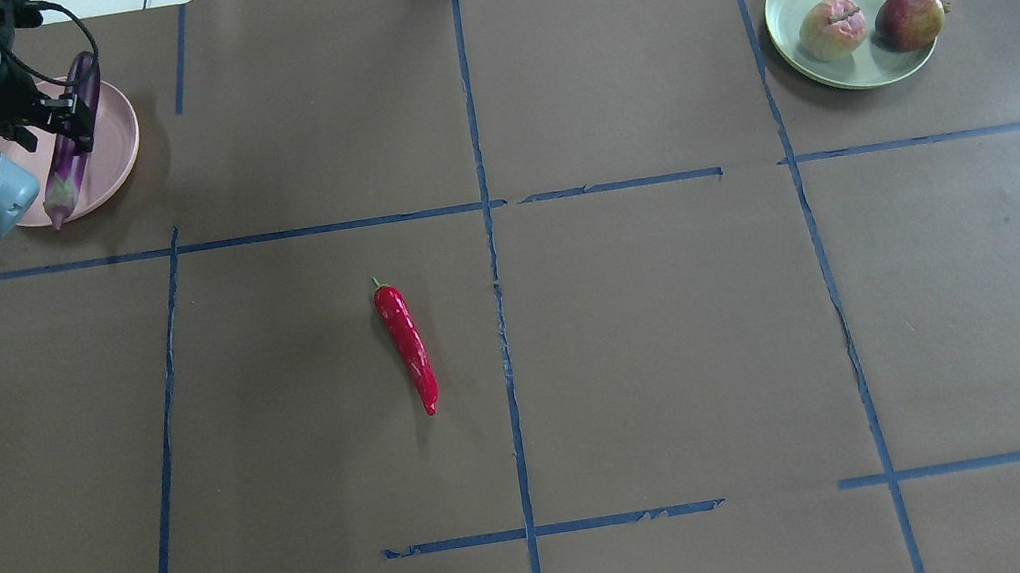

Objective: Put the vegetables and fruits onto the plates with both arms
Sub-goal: 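Open the left gripper and return it toward the red chili pepper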

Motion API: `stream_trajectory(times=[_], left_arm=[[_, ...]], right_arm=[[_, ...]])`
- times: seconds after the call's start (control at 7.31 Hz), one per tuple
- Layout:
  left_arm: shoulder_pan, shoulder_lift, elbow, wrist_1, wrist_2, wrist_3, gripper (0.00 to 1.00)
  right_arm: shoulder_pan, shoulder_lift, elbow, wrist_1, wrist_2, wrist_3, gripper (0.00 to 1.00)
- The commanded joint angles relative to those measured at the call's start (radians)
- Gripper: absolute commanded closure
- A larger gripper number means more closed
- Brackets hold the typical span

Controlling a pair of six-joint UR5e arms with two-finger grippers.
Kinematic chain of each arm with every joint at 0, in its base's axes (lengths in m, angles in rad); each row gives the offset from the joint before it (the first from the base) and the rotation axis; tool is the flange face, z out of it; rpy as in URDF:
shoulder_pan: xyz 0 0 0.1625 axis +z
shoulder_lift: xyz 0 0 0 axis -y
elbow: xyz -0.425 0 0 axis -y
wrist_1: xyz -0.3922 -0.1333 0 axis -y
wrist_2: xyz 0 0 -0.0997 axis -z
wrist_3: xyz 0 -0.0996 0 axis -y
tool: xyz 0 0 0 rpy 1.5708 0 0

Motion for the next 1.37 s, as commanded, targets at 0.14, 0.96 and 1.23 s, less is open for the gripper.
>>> stream_trajectory(times=[0.14, 0.96, 1.23], left_arm=[[-0.024, 0.015, -0.235, 0.202, -0.074, -0.053, 0.0], [0.481, 0.098, -0.745, 0.377, 0.223, -0.808, 0.0], [0.595, 0.072, -0.742, 0.377, 0.295, -0.92, 0.0]], right_arm=[[0.0, 0.0, -0.001, 0.0, 0.0, 0.0, 0.0], [0.0, 0.0, 0.0, 0.0, -0.002, -0.002, 0.0], [0.0, 0.0, 0.0, 0.001, -0.002, -0.002, 0.0]])
